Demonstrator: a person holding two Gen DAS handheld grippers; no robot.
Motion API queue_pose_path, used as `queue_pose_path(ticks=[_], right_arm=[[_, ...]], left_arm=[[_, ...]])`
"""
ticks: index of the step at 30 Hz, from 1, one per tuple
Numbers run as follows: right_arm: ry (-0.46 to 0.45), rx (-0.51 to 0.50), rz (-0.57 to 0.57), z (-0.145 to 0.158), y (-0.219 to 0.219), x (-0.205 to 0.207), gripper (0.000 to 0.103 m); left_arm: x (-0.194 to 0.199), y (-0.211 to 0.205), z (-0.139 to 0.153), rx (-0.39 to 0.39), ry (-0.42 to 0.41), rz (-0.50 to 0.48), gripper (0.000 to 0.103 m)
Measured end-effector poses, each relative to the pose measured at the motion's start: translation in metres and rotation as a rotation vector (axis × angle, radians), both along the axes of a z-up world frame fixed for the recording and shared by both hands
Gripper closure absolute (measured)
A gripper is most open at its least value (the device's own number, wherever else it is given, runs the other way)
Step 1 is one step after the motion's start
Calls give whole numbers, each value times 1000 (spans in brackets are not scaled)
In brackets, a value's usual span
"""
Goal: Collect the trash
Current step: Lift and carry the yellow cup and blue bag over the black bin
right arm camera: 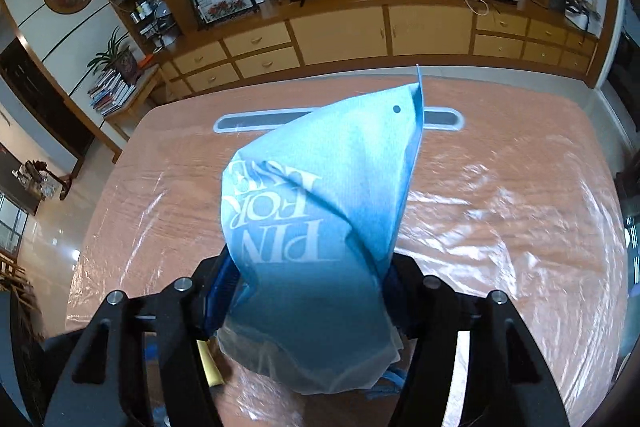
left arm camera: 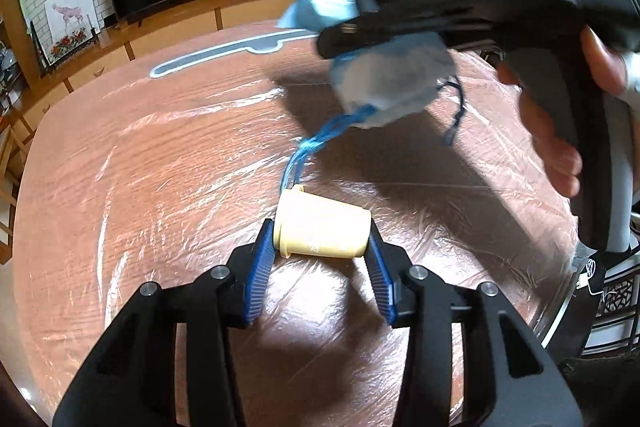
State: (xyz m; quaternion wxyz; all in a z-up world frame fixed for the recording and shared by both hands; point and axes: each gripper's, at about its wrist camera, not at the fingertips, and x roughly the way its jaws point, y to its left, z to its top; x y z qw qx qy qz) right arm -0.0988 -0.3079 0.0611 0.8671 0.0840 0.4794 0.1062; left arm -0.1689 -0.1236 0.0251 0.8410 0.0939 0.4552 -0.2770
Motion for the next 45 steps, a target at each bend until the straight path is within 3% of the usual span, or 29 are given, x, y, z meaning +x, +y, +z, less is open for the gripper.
queue_pose_path(ticks=[7, 25, 36, 45], right_arm=[[-7, 43, -56, 4, -25, -25, 42], [55, 127, -41, -12, -44, -98, 42], [-18, 176, -6, 13, -42, -132, 42], [-16, 167, 56, 21, -33, -180, 41]], left_arm=[[2, 6, -1, -13, 8, 20, 58], [-12, 14, 8, -44, 5, 47, 58], [-31, 23, 27, -72, -31, 35, 58], [-68, 26, 34, -56, -49, -3, 58]])
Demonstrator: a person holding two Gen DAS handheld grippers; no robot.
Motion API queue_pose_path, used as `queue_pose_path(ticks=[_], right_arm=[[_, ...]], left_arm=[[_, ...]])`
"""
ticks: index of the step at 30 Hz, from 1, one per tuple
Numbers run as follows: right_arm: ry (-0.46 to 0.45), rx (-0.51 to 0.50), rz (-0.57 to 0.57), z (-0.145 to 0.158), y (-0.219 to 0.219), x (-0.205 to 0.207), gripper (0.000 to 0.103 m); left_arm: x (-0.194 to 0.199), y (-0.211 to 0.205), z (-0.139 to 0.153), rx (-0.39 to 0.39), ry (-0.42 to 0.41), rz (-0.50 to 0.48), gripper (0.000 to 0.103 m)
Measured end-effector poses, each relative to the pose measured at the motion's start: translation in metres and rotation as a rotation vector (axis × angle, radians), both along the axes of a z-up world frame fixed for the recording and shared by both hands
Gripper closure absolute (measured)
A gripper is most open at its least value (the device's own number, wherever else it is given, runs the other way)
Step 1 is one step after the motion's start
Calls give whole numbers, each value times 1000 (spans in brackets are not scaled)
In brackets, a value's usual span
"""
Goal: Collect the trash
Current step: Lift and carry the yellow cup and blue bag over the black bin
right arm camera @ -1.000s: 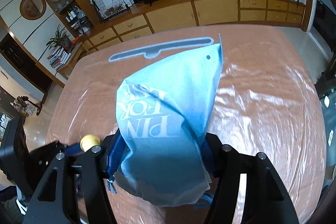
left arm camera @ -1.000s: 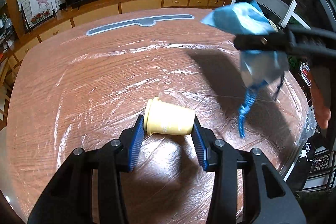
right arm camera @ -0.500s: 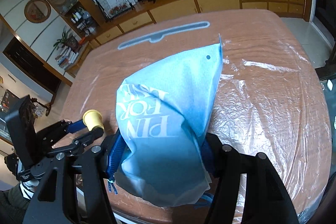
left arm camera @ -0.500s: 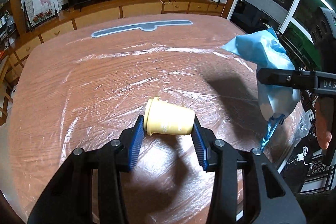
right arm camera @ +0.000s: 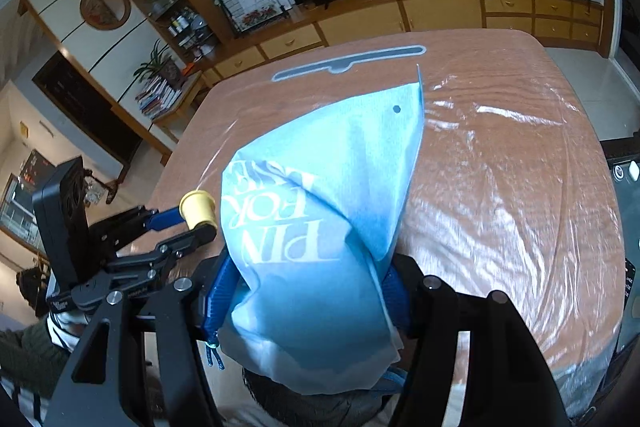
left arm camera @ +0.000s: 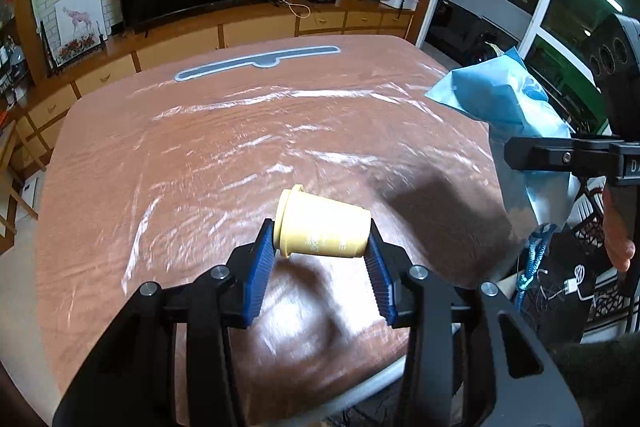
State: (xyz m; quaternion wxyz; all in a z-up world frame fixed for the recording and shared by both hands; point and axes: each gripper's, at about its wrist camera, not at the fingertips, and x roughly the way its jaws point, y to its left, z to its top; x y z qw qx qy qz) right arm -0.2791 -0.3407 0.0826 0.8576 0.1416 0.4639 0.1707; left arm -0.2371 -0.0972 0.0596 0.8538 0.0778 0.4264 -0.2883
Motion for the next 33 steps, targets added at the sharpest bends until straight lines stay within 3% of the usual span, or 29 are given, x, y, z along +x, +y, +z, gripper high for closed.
queue_pose_path(ticks=[18, 33], right_arm=[[82, -19, 123, -17, 24, -93, 41], [202, -79, 230, -54, 42, -129, 41]], left_arm=[[-82, 6, -4, 13, 37, -163, 58], [-129, -9, -41, 77, 130, -294, 58]])
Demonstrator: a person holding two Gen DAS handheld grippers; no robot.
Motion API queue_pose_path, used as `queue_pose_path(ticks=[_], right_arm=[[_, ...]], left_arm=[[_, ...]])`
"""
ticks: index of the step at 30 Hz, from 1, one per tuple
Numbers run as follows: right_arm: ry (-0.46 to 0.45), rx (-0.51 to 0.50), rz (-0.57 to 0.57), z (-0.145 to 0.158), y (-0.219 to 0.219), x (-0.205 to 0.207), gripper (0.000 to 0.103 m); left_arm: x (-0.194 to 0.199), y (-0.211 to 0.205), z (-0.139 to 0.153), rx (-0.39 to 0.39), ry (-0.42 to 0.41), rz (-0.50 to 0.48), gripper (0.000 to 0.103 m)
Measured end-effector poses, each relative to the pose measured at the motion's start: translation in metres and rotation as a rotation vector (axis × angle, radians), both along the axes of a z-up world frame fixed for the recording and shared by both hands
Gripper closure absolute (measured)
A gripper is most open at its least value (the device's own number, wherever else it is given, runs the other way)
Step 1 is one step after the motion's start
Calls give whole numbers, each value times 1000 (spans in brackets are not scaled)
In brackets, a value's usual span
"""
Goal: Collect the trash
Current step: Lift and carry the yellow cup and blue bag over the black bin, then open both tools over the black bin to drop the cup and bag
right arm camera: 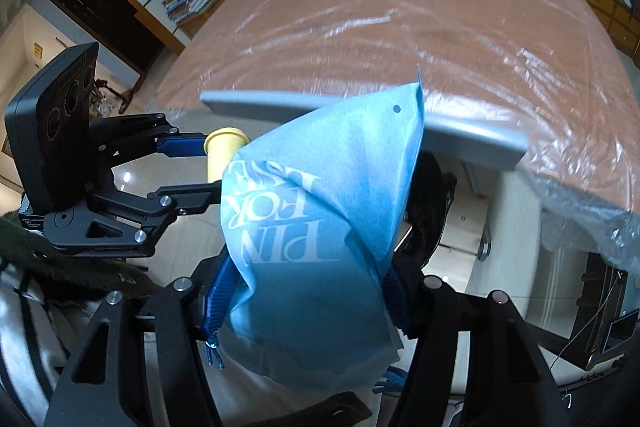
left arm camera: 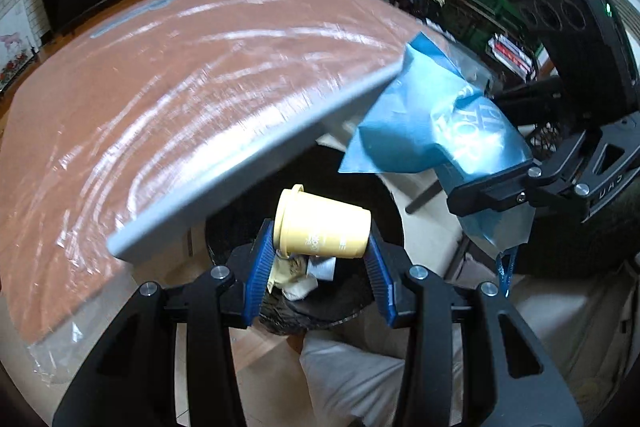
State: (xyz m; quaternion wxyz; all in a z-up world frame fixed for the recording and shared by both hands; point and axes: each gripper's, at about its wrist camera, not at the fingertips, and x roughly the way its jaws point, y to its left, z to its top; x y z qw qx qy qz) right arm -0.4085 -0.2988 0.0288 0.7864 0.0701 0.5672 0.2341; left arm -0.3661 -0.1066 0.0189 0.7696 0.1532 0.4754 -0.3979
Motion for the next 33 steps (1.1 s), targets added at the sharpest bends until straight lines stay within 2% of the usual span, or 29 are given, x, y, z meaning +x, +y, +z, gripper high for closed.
queue_pose_path(ticks=[3, 13, 19, 33], right_arm=[[25, -44, 21, -14, 2, -2, 41], [115, -75, 24, -63, 6, 6, 41], [128, -110, 22, -87, 16, 18, 41], [117, -127, 20, -108, 28, 33, 39]], left_arm=[[-3, -4, -14, 33, 22, -23, 58], [4, -11, -65, 123, 86, -8, 58], [12, -17, -84, 163, 80, 4, 58], [23, -27, -109, 199, 80, 39, 58]])
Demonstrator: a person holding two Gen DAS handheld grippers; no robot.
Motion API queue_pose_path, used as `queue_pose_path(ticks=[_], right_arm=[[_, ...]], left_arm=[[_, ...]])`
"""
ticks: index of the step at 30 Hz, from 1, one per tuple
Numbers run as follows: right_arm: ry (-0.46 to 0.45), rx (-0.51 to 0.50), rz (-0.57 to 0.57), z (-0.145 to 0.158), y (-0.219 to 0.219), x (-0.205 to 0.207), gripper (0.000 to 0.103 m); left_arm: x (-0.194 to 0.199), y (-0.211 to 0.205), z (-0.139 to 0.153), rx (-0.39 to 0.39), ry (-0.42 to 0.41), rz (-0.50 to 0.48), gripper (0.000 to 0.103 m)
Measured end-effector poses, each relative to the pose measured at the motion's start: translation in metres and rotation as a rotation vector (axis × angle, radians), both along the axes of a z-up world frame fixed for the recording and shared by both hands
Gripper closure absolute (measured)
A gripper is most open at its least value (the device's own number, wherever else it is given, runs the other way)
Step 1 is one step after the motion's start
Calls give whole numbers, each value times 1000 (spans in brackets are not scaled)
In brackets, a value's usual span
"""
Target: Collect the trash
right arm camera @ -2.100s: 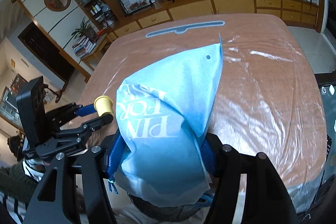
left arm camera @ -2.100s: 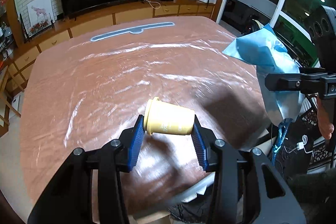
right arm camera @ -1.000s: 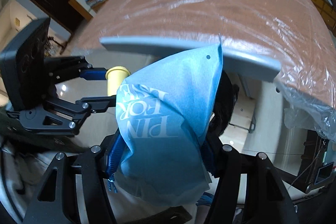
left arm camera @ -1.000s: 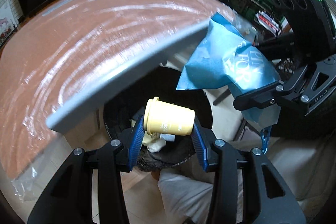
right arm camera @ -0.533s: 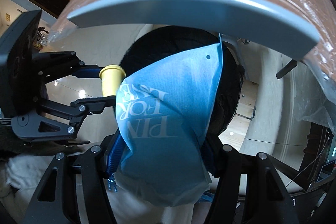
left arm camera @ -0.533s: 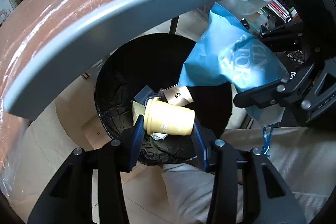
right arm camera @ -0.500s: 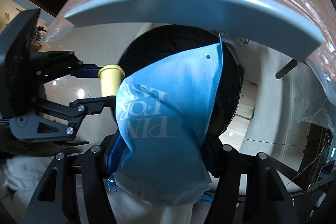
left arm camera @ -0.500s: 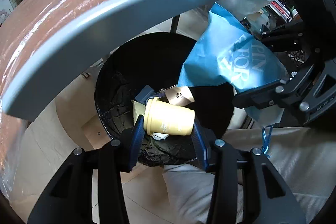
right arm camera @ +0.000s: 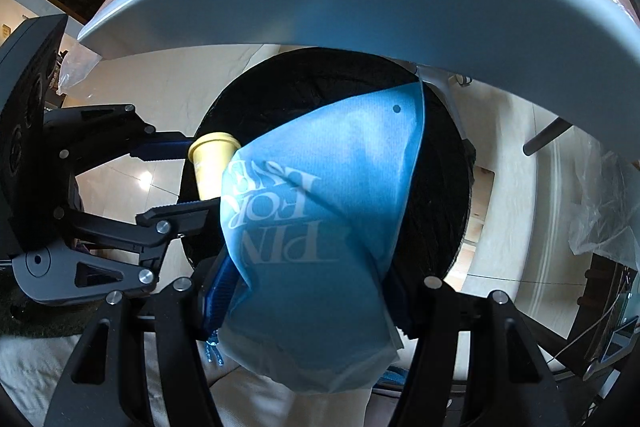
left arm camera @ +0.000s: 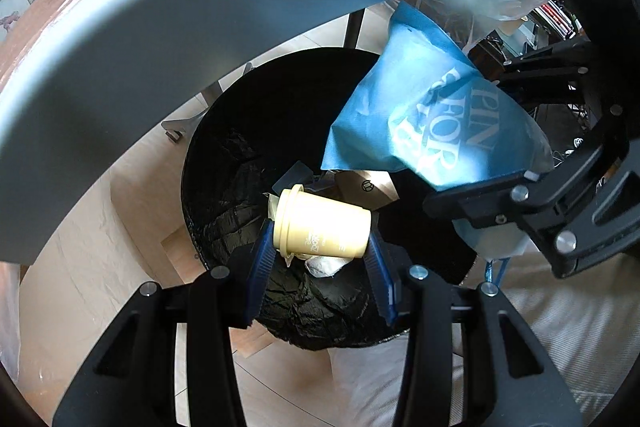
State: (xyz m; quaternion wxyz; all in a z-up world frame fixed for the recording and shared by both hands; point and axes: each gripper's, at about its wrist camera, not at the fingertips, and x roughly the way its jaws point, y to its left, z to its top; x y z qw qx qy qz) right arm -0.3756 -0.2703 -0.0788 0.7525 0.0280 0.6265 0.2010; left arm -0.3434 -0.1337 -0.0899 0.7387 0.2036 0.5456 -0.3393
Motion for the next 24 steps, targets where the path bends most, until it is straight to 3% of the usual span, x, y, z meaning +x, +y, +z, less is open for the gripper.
queue_pose_path(ticks=[2, 3, 5, 7, 11, 14, 19, 21, 24], right_arm=[[-19, -13, 3, 0, 0, 2, 37], [-32, -8, 6, 3, 0, 2, 21], [-44, 16, 5, 4, -1, 2, 6], [-22, 66, -1, 4, -7, 3, 5], [39, 68, 15, 4, -12, -1, 5], [2, 31, 17, 25, -22, -15, 5], [-232, 12, -36, 114, -52, -28, 5], [-327, 13, -85, 142, -64, -23, 4], [-463, 68, -202, 172, -93, 6, 4]], left_arm=[[0, -1, 5, -21, 6, 1, 55], [2, -2, 6, -40, 15, 0, 36], [2, -1, 7, -40, 2, 15, 24], [1, 1, 9, -65, 23, 17, 24], [-5, 9, 20, -66, 23, 26, 24], [-14, 16, 41, -79, -18, 25, 24], [-13, 43, 122, -235, -108, 65, 22], [-5, 55, 156, -320, -182, 104, 4], [25, 71, 194, -390, -331, 224, 2]])
